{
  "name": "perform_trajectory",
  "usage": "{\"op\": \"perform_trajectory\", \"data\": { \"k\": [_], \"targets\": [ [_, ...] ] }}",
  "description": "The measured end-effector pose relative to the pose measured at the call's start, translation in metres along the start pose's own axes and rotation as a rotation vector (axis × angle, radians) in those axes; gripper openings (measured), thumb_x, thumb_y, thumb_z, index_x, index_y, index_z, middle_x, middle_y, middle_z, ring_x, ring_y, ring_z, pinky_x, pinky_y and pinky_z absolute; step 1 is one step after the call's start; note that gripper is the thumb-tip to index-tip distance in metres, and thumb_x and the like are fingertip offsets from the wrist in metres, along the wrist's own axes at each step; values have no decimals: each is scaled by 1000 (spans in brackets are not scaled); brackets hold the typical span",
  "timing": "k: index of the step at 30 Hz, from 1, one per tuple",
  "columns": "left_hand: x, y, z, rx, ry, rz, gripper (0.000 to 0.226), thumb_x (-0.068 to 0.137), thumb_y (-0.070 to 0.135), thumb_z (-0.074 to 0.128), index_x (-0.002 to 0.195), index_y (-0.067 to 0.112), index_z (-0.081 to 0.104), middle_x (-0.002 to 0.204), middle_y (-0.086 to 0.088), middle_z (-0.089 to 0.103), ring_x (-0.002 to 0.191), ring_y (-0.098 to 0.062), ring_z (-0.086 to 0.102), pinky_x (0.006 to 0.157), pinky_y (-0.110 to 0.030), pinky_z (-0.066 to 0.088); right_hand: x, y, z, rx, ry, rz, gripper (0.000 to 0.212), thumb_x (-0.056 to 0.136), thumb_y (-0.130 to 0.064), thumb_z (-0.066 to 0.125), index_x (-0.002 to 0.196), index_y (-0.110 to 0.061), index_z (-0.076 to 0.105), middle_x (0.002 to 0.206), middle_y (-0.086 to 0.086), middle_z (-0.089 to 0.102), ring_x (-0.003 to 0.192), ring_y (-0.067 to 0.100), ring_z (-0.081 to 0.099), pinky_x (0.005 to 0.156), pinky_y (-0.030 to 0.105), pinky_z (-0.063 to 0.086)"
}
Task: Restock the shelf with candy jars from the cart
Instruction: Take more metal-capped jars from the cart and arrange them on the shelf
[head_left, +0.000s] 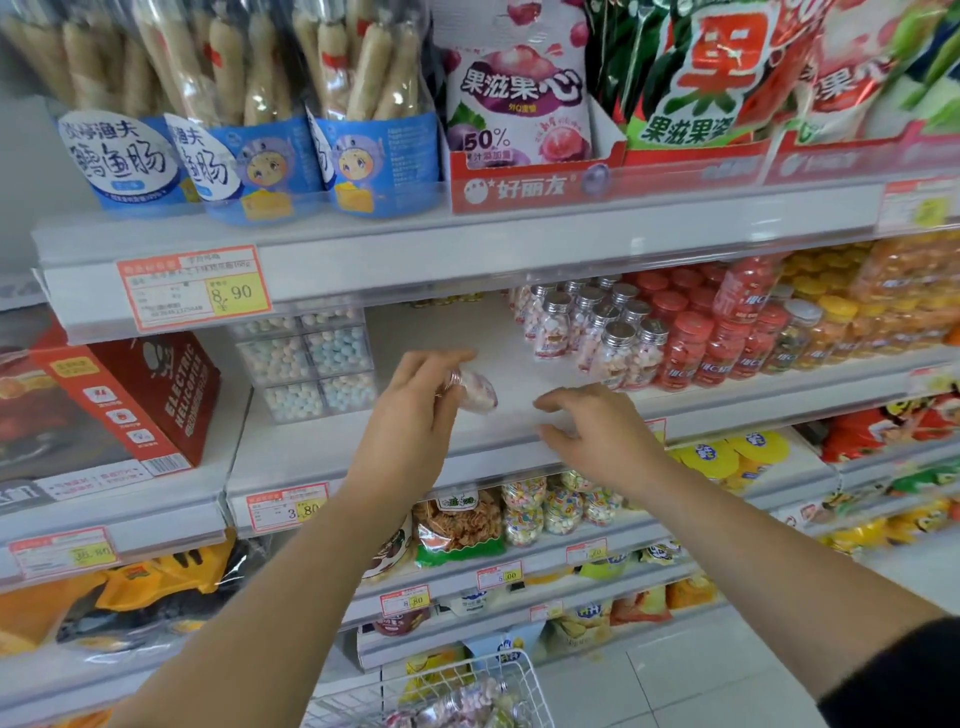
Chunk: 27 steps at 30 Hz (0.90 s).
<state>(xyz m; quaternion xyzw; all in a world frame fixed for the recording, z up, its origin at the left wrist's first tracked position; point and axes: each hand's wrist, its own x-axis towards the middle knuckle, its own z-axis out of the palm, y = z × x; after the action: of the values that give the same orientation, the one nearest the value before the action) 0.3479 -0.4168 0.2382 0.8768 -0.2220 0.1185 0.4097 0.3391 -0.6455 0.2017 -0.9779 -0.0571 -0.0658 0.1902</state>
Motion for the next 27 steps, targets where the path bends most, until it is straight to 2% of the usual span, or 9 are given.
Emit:
{"op": "perform_trajectory", "data": {
  "k": [2, 5, 10, 14, 16, 19, 23, 25, 27],
  "targets": [
    [22, 5, 15, 37, -75, 54, 39, 103, 13, 47, 141, 24, 48, 123, 7, 48, 93, 5, 46, 83, -13, 33, -13, 19, -9, -20, -17, 11, 32, 93, -34, 62, 124, -23, 66, 126, -5, 66, 119, 20, 57, 103, 45, 43],
    [52, 9, 39, 115, -218, 100, 40, 104, 12, 43, 143, 20, 48, 138, 0, 49, 112, -11, 51, 90, -12, 31, -24, 48, -24, -21, -38, 50, 32, 94, -28, 61, 125, -19, 65, 134, -2, 60, 122, 19, 56, 104, 40, 42],
    [86, 12, 67, 271, -429, 138, 47, 104, 7, 35, 147, 24, 41, 151, -3, 39, 131, -26, 47, 107, -35, 39, -28, 71, -32, -34, -170, 23, 43, 97, -31, 57, 139, -21, 55, 153, -6, 42, 141, 10, 35, 114, 28, 29],
    [95, 11, 73, 396, -462, 141, 58, 103, 7, 31, 153, 34, 22, 162, -3, 25, 138, -33, 39, 111, -45, 37, -26, 75, -33, 1, -184, -11, 39, 97, -32, 58, 136, -24, 57, 155, -9, 38, 144, 7, 29, 115, 27, 26],
    [92, 10, 75, 467, -457, 172, 59, 103, 9, 31, 154, 32, 16, 162, -3, 22, 136, -34, 41, 109, -47, 38, -27, 77, -32, 7, -179, -28, 35, 96, -34, 58, 131, -27, 60, 155, -11, 37, 143, 6, 29, 114, 29, 30],
    [87, 6, 79, 506, -384, 206, 55, 104, 25, 36, 154, 34, 14, 157, 3, 26, 129, -31, 45, 105, -46, 41, -30, 80, -29, -41, -193, -74, 33, 96, -36, 58, 128, -30, 60, 157, -13, 31, 143, 7, 28, 110, 32, 37],
    [81, -5, 93, 464, -235, 231, 59, 101, 38, 48, 151, 35, 17, 152, 7, 26, 115, -28, 55, 90, -44, 51, -31, 83, -31, -105, -217, -126, 34, 97, -38, 57, 130, -29, 60, 159, -12, 27, 145, 9, 25, 108, 33, 39],
    [77, -7, 99, 317, -146, 131, 70, 97, 38, 58, 153, 35, 16, 148, 6, 25, 101, -21, 59, 79, -40, 54, -31, 82, -33, -110, -232, -134, 34, 97, -38, 56, 129, -28, 60, 160, -11, 25, 147, 10, 22, 109, 35, 39],
    [73, -7, 104, 173, -56, -47, 80, 91, 41, 67, 153, 35, 18, 140, 7, 33, 86, -9, 60, 71, -33, 53, -32, 82, -34, -111, -243, -140, 33, 97, -38, 55, 128, -28, 60, 161, -10, 24, 148, 11, 19, 109, 36, 39]
  ]
}}
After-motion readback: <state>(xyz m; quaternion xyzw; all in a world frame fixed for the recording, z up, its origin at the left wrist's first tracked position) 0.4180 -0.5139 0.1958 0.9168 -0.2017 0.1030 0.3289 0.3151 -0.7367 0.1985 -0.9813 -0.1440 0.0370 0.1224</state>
